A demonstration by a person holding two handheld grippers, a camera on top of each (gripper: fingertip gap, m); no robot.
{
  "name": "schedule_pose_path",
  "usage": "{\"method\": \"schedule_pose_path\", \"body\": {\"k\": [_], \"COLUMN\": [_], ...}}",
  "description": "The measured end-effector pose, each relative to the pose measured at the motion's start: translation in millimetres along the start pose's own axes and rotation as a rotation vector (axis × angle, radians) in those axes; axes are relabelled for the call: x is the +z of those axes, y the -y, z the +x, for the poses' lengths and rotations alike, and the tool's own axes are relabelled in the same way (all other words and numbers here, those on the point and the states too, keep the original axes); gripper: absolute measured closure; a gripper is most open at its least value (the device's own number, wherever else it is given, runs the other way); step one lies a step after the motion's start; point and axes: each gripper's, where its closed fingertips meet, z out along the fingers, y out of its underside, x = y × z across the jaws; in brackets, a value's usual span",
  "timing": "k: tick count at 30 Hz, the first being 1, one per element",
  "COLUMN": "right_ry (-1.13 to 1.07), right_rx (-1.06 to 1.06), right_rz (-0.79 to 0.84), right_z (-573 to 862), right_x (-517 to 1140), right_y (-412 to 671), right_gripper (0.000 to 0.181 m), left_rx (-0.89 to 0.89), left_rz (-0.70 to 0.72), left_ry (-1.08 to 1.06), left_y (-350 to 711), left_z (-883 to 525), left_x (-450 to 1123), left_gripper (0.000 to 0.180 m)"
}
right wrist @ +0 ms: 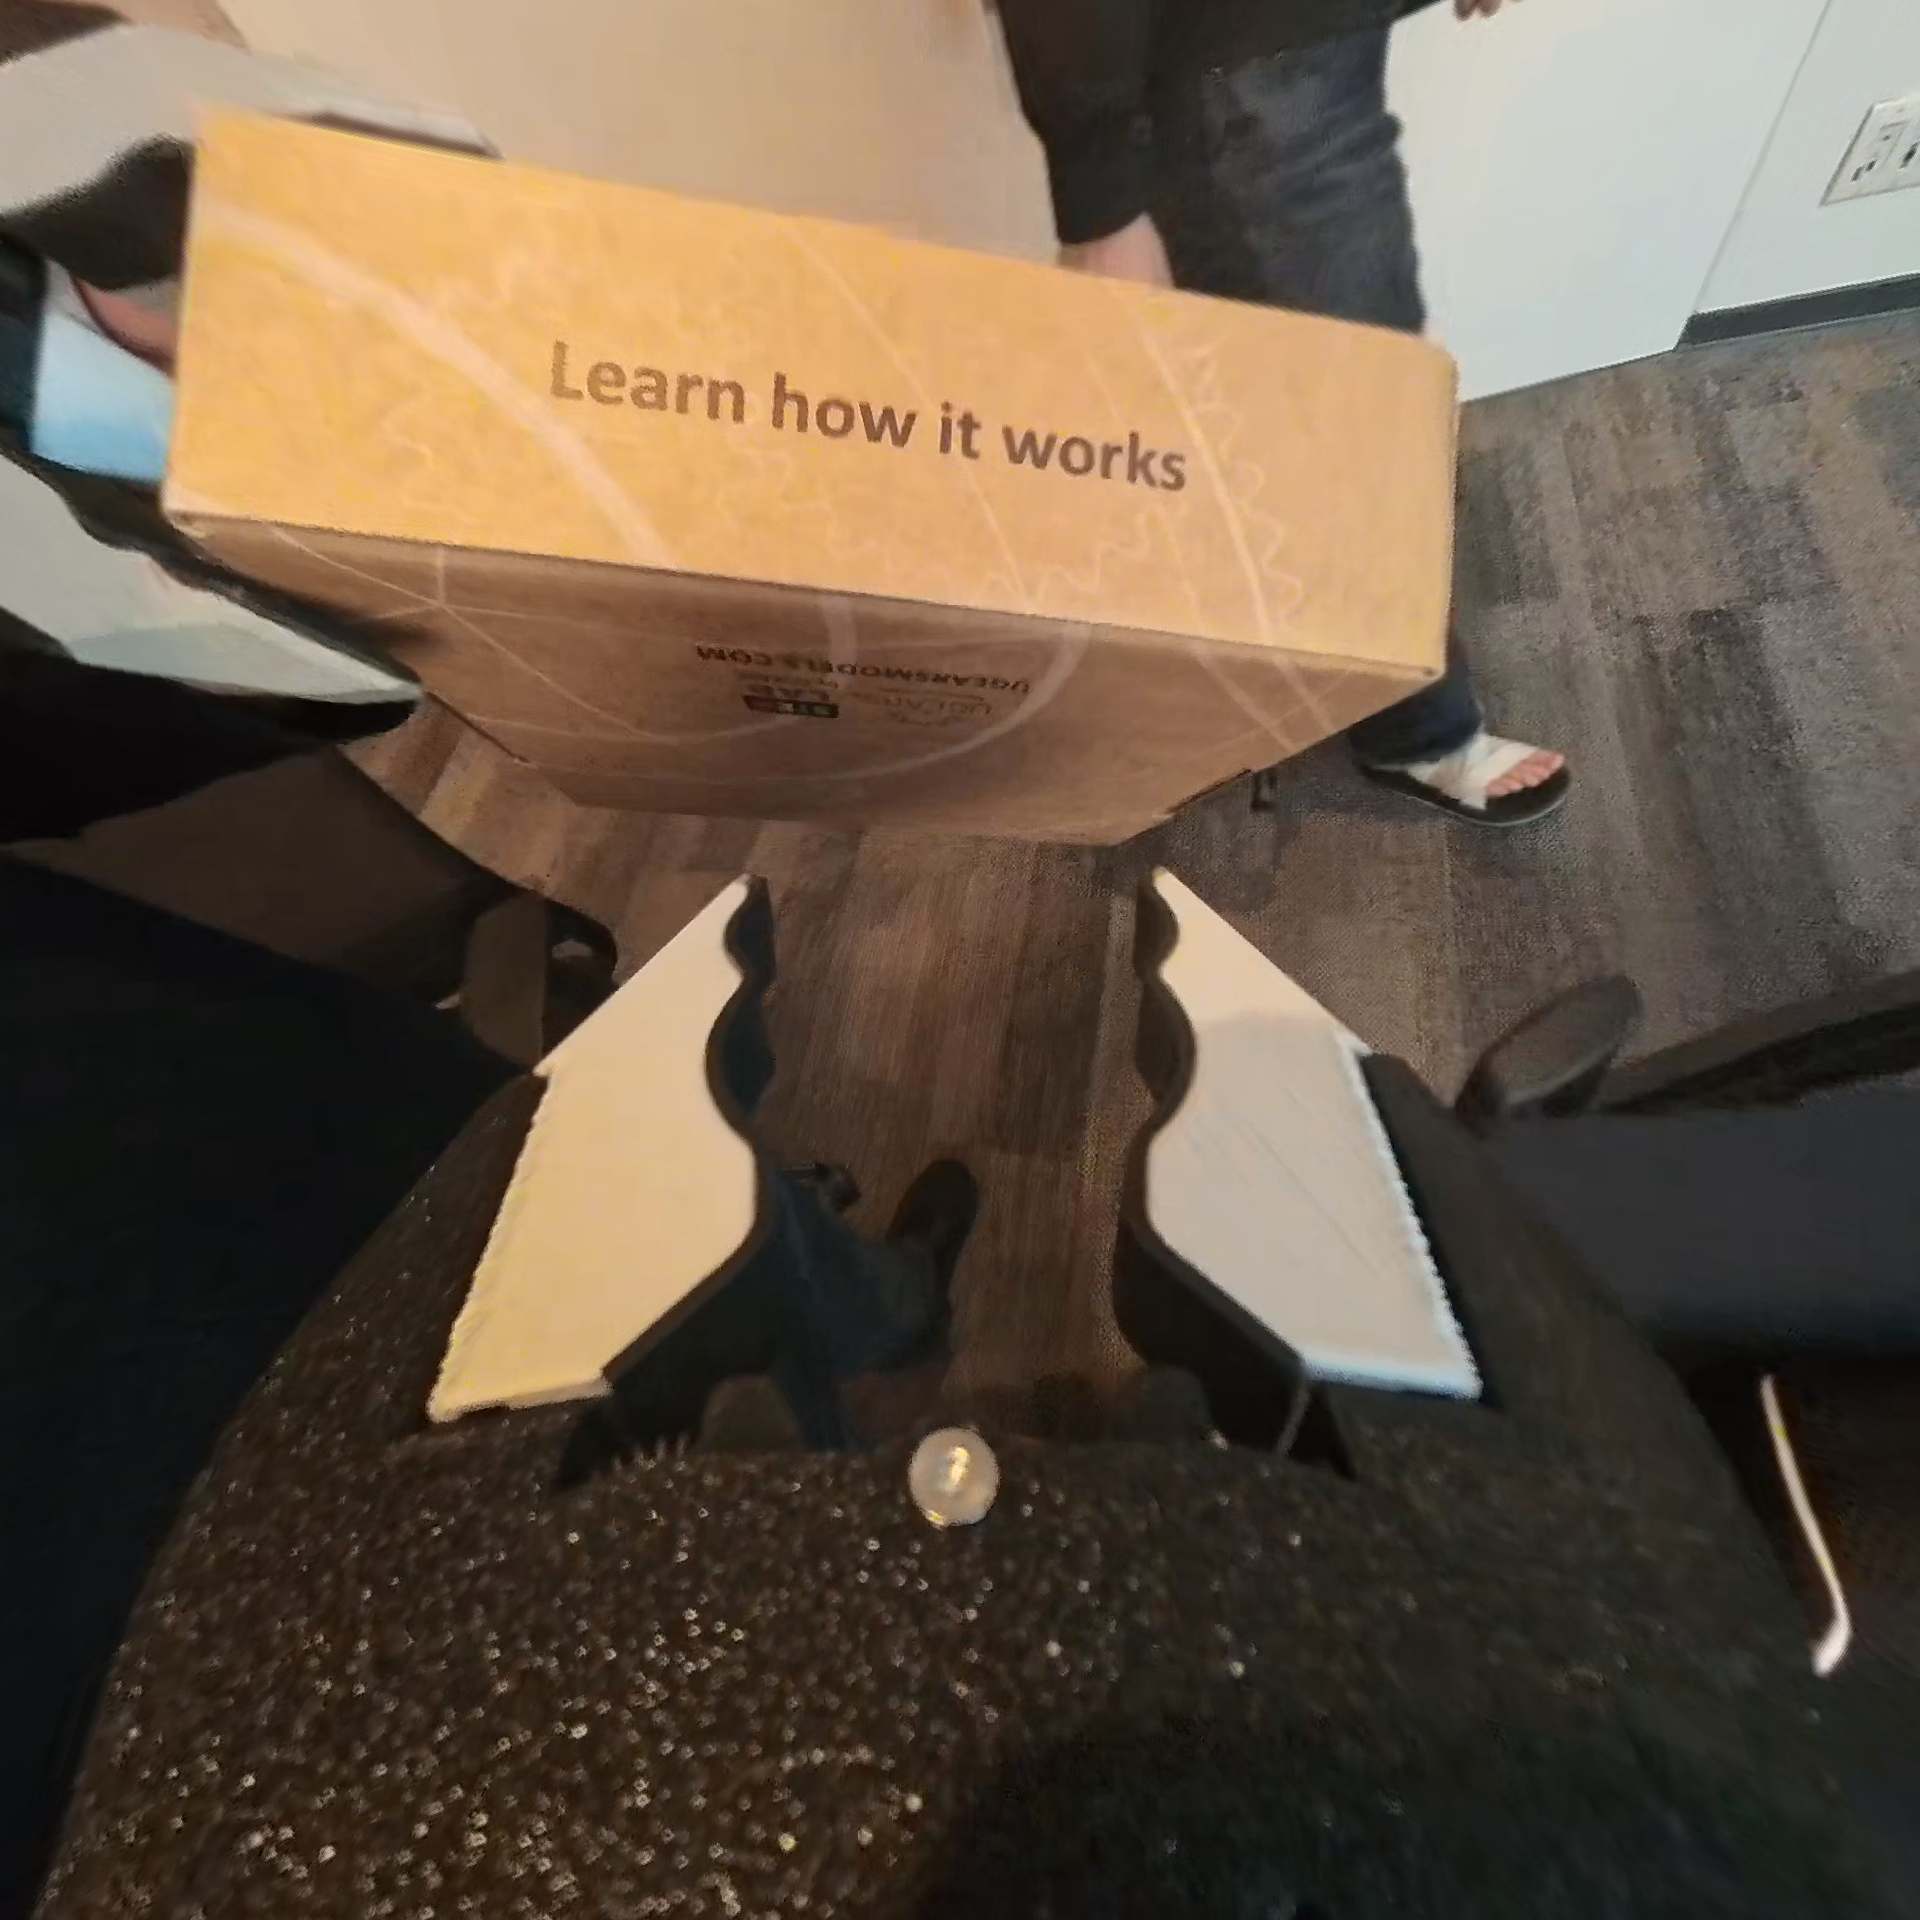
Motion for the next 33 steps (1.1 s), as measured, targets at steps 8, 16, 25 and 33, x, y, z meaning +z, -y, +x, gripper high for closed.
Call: {"method": "schedule_pose_path", "body": {"k": [8, 16, 25, 33], "right_ry": [-0.050, -0.016, 0.092, 0.116], "right_rx": [-0.024, -0.176, -0.303, -0.200], "right_rz": [-0.027, -0.143, -0.121, -0.032], "right_z": [-3.9, 42.2, 163.4, 269.4], "right_x": [73.0, 131.4, 187.0, 191.5], "right_y": [54.9, 102.4, 195.0, 243.7], "right_gripper": [0.112, 0.112, 0.111, 0.111], "left_rx": [-0.028, -0.102, -0.079, -0.015], "left_rz": [-0.011, -0.075, -0.259, -0.269], "left_ry": [-0.010, 0.066, 0.198, 0.181], "left_y": [-74.0, -136.1, -182.2, -182.6], "left_z": [-80.4, -150.0, -266.5, -343.3], "left_x": [-31.6, -18.6, 44.8, 147.2], "left_gripper": [0.105, 0.105, 0.105, 0.105]}}
